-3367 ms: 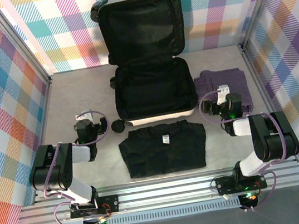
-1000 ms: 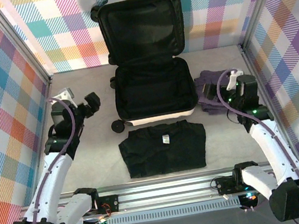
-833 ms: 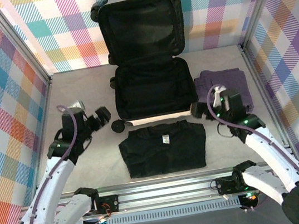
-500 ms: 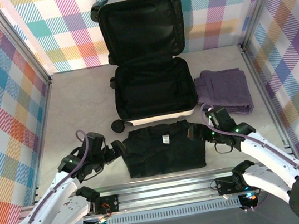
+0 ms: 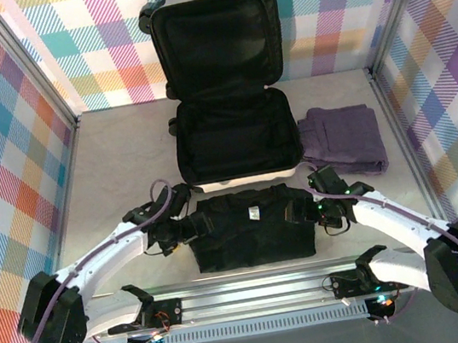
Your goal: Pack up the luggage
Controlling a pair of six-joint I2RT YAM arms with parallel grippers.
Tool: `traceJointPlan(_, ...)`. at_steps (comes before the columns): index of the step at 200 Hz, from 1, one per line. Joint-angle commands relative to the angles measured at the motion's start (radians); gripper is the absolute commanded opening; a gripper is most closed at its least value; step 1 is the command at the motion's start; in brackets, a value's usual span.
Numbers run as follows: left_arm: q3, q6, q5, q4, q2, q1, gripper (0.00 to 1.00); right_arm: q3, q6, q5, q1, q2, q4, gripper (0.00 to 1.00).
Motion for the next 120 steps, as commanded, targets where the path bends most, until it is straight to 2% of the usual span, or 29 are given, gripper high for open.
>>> traceJointPlan(1,0.028,0.035,0.034,0.022,0.055,-0.011,1.00,0.025,0.006,-0.020,0.005,0.036,0.001,0.99)
traceJointPlan(58,0.002,0.029,0.046,0.087,0.094,-0.011,1.00,0.025,0.009,-0.047,0.011,0.088,0.057,0.99)
traceJointPlan(120,-0.016,0.006,0.087,0.185,0.176,-0.018,1.00,0.049,0.024,-0.057,0.063,0.161,0.099,0.99)
